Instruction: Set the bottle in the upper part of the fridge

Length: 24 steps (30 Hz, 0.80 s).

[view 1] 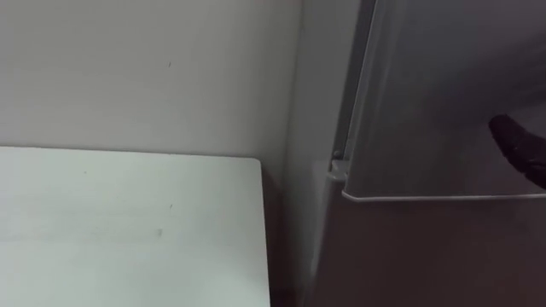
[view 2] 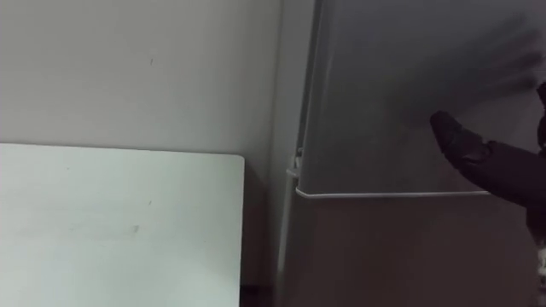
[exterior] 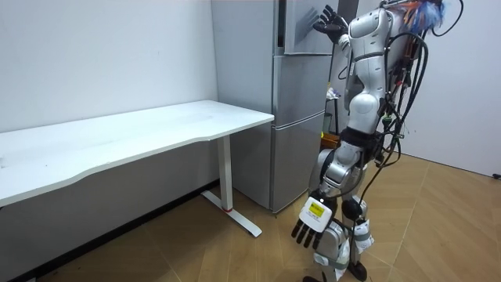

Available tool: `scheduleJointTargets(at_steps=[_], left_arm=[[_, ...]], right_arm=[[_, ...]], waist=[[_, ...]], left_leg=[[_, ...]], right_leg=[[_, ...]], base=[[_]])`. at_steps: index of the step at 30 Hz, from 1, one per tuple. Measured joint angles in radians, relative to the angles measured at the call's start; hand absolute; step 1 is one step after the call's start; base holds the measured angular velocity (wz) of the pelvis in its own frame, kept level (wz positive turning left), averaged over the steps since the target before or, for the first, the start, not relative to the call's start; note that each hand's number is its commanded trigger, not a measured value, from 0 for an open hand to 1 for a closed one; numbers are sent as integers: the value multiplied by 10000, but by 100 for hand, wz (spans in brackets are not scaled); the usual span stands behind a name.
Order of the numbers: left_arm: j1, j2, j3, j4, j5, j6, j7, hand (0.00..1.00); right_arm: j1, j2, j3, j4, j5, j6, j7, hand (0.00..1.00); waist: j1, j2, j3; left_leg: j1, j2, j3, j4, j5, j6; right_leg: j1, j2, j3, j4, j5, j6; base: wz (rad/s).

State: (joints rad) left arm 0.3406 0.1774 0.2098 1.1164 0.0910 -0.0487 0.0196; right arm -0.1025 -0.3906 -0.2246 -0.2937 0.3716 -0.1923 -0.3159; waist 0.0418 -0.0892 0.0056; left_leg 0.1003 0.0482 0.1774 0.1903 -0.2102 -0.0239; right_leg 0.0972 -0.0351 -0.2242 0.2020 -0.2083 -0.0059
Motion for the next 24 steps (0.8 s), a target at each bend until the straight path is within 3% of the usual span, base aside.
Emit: scheduleJointTargets(at_steps=[9, 14, 18, 24], left_arm=[[-243, 2, -82, 5, 258, -3, -4, 0], [-357, 4, -76, -48, 800, 80, -79, 0], [-329, 18, -75, -232, 798, 89, -181, 0], [-343, 215, -94, -259, 794, 160, -308, 0]], right_arm=[[-138, 0, 71, 93, -366, 3, 7, 0], [-363, 3, 76, 494, -1562, -9, 44, 0], [-517, 4, 73, 754, -1866, -9, -42, 0], [-857, 2, 185, 1620, -2139, -145, -293, 0]], waist=[[-11, 94, 4], [105, 175, 1], [258, 109, -24], [397, -93, 12]], left_leg=[[-2, -2, -1, -6, 0, 0], [-31, -2, 2, -14, 1, 1], [-51, -2, -3, -13, 4, -1], [-30, 2, -19, 7, 7, -2]], right_leg=[[15, 5, -13, 4, 17, 3], [-54, 5, -2, 11, 17, 3], [-78, -2, -28, 7, 17, 2], [-9, -1, -64, 18, 39, -13]], base=[[0], [0], [0], [0]])
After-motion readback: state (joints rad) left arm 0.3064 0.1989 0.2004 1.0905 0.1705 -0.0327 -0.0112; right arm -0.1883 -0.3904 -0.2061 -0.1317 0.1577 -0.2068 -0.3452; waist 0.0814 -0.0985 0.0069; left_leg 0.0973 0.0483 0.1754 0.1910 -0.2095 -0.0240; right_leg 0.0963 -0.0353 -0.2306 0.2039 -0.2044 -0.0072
